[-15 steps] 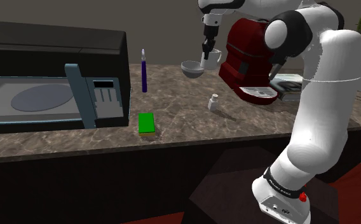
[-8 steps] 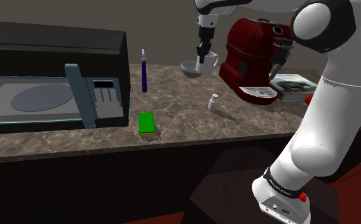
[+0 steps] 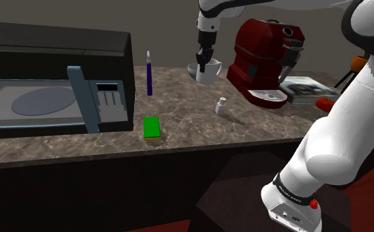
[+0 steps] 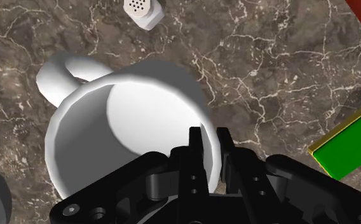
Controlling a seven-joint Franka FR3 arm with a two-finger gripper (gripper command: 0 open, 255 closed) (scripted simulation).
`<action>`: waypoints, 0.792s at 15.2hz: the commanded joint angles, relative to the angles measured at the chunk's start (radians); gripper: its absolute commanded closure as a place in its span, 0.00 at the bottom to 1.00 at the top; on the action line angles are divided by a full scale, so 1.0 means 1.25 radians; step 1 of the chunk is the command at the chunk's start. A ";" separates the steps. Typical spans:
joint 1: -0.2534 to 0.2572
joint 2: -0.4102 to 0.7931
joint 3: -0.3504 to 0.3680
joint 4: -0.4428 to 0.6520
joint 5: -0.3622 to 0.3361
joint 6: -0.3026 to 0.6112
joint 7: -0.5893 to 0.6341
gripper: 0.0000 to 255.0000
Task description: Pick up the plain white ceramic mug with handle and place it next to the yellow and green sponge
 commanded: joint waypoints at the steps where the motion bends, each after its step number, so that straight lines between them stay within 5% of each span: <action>1: 0.018 -0.032 0.018 -0.034 -0.005 0.003 0.039 1.00; 12: 0.080 -0.109 0.095 -0.153 -0.002 0.044 0.178 1.00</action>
